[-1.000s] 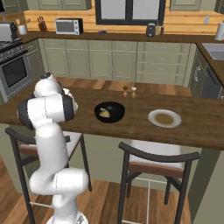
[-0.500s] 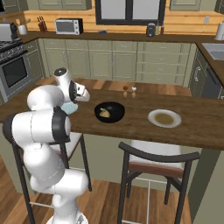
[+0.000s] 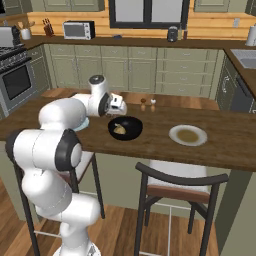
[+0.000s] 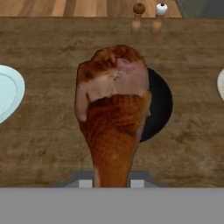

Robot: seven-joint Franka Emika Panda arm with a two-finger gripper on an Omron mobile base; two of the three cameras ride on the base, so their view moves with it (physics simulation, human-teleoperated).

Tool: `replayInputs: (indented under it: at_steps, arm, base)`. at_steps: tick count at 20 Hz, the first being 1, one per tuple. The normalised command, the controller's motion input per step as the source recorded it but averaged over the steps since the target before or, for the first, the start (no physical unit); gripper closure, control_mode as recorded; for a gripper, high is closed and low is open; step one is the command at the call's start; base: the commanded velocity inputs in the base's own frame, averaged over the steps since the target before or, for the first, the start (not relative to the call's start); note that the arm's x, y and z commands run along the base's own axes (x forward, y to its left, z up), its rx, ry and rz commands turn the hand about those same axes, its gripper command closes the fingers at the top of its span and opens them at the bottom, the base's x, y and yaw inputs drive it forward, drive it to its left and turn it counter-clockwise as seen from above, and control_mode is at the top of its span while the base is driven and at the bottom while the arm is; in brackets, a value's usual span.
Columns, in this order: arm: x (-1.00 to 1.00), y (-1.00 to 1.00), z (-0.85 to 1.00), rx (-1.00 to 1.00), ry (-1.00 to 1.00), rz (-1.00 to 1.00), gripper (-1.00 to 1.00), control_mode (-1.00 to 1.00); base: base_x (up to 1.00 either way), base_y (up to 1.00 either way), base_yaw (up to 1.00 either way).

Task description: Pick the chicken drumstick and onion from their plates and place them in the bowl. Then put the bowl in the fridge.

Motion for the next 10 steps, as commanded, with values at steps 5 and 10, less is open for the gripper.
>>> replayInputs:
  at_steps: [5, 10]
  arm:
    - [0.28, -0.99, -0.10, 0.00, 0.04, 0.07, 1.00, -1.00]
    - [0.34, -0.39, -0.53, 0.00, 0.01, 0.12, 1.00, -1.00]
  base:
    - [0.00, 0.00, 0.00]
    - [0.00, 0.00, 0.00]
